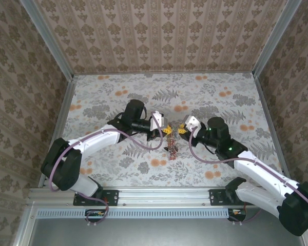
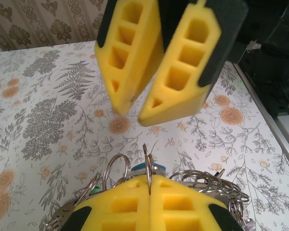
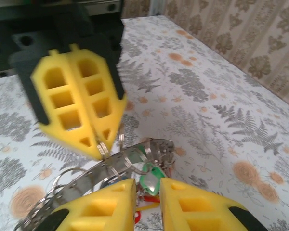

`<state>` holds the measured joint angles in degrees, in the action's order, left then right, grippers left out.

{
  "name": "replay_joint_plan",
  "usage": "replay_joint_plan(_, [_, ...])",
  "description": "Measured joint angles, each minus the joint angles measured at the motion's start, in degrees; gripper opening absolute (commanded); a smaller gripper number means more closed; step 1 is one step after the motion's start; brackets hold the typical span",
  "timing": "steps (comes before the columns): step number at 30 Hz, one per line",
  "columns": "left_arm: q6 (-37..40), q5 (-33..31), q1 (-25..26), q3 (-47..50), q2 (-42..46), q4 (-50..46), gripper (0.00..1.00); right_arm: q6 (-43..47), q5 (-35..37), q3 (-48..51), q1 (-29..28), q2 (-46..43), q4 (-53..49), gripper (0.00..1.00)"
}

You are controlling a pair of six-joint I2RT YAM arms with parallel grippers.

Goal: Put the keys on the keyring

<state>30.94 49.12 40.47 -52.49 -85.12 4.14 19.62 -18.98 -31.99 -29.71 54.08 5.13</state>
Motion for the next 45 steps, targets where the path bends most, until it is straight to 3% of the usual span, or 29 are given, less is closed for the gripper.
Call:
replay_joint_plan(7, [1.8, 0.5, 0.0, -0.1, 0.0, -2.3, 0.0, 4.9, -6.4, -3.2, 0.1, 1.2, -4.2, 0.24])
replay_joint_plan(27, [2.3, 1.3, 0.0, -0.4, 0.0, -3.0, 0.0, 9.2, -10.1, -5.5, 0.7, 7.1, -5.3, 0.28])
replay_joint_plan(40, [2.3, 1.7, 0.0, -0.8, 0.0, -3.8, 0.0, 10.2, -12.4, -6.7, 1.2, 10.2, -5.7, 0.18])
replay_joint_plan(45, [2.3, 1.6, 0.0, -0.9, 0.0, -3.7, 0.0, 10.3, -13.3, -7.4, 1.4, 10.7, -6.5, 0.09])
